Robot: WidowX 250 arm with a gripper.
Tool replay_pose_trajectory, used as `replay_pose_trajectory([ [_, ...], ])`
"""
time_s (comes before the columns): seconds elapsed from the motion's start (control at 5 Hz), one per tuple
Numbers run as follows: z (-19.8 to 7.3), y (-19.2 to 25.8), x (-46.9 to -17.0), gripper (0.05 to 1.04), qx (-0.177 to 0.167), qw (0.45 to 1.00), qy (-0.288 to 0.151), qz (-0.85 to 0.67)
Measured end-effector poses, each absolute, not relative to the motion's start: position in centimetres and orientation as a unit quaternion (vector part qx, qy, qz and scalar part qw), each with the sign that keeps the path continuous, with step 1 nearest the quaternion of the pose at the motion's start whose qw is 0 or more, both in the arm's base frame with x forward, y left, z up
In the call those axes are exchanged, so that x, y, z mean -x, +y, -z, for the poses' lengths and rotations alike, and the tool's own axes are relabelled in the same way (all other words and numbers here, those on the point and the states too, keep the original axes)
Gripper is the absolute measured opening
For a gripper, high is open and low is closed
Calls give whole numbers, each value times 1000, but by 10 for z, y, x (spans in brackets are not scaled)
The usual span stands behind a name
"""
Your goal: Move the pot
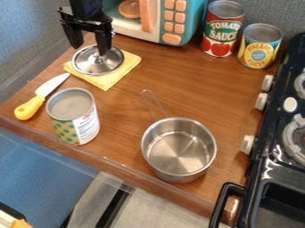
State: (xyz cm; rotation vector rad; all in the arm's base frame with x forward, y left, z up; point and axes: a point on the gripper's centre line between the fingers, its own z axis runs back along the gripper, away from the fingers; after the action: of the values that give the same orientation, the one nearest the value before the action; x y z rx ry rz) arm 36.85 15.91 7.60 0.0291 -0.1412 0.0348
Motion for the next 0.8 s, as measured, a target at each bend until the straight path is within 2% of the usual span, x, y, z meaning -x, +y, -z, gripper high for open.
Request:
replay_pose_trajectory([
  [0.2, -60, 154, -364, 1001, -4, 999, -51, -14],
  [0.4, -61, 115, -349, 1001, 1, 998, -49, 37],
  [0.6, -80, 66, -332, 1001, -3, 992, -74, 98],
  [0.8, -90, 21, -303, 1001, -3, 984, -92, 150],
])
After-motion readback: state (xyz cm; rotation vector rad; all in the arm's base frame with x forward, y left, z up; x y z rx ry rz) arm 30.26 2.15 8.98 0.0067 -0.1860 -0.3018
